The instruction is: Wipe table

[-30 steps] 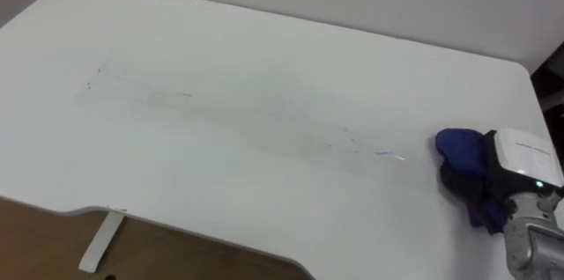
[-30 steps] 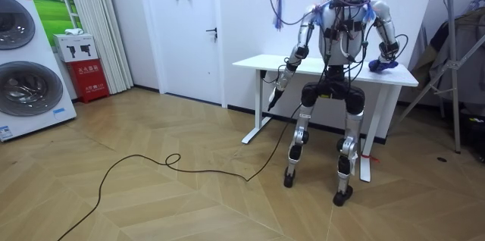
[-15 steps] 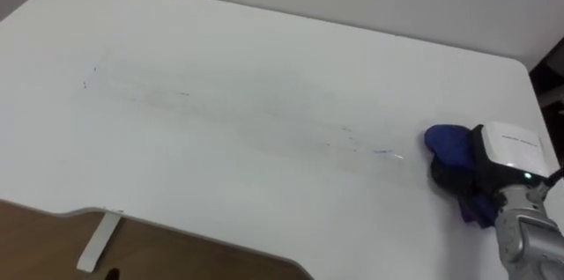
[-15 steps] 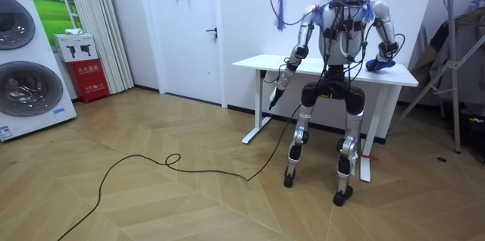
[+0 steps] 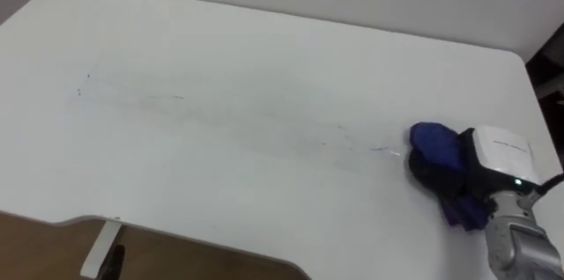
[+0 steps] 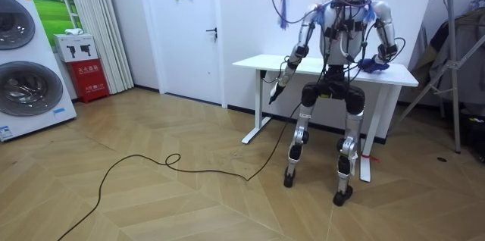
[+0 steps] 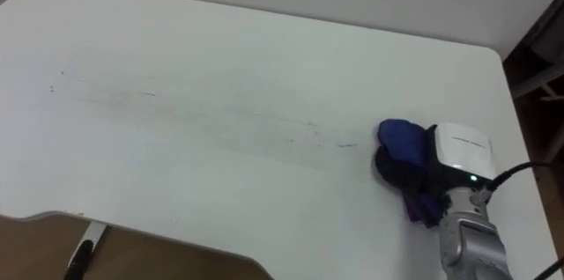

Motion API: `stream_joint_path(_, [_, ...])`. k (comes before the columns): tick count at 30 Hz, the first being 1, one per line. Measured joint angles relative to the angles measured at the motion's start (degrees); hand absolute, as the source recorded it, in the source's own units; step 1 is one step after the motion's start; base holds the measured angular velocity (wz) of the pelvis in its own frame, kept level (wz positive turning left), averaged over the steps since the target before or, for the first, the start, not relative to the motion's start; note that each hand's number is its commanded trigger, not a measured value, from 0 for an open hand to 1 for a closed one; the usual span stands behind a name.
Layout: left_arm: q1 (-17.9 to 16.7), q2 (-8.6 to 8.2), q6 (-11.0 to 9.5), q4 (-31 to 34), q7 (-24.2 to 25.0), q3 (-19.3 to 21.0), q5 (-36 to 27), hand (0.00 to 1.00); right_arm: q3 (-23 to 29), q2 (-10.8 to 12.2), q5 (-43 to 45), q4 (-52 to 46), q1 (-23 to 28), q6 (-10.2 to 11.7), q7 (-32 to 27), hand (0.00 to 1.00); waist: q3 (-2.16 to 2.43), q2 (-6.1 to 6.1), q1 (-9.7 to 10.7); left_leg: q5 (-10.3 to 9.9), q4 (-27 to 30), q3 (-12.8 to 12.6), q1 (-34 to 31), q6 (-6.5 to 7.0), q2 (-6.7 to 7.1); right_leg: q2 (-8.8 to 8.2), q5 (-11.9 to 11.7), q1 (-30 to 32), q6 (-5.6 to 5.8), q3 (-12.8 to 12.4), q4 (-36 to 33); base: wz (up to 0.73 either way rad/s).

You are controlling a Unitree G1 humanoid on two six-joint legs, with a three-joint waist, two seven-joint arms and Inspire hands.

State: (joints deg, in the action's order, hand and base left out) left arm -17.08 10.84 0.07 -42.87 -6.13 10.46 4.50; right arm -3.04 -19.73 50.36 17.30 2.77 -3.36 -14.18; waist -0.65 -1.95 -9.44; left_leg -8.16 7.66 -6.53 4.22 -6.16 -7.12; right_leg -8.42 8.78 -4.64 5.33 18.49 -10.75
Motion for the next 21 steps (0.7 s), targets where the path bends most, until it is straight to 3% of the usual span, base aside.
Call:
stream_joint_path(7, [-0.21, -0.67, -0.43, -0.45, 0.87, 0.57, -0.52, 0.00, 2.09, 0.01, -3.42, -6.05, -0.12, 4.29, -0.04, 0.00, 0.25, -0.64, 1.03, 0.01, 0.03, -0.30, -0.09, 0.02, 0.14, -0.23, 0.04, -0.02, 0.02, -0.32, 0.02, 0.00])
stream_joint_path(9, [-0.13, -1.32, -0.45, -0.63, 1.63, 1.67, -0.25, 0.00, 4.98, 0.00, -4.42, -8.75, -0.10, 5.77, -0.03, 0.00, 0.35, -1.02, 1.75, 0.01, 0.06, -0.48, -0.19, 0.02, 0.18, -0.25, 0.06, 0.74, 0.02, -0.67, -0.06, -0.06])
stream_joint_path(14, [0.04, -1.34, -1.06, -4.35, 1.85, 2.79, -0.56, 0.00, 11.25, -0.06, -10.46, -17.24, -0.34, 6.55, -0.24, 0.00, 0.33, -1.30, 4.63, 0.02, 0.03, -1.03, 0.86, 0.03, 0.18, -0.25, 0.05, -0.34, 0.02, -1.22, -0.23, -0.05])
stream_joint_path(21, [0.61, -1.36, -1.41, -6.79, 3.66, 2.99, -0.55, 0.00, 16.20, -0.12, -10.80, -20.49, -0.30, 7.54, -0.67, 0.00, 0.24, -1.68, 7.39, -0.05, -0.27, -1.56, 1.06, 0.07, 0.16, -0.23, 0.07, 0.05, 0.03, -1.24, -0.06, -0.01])
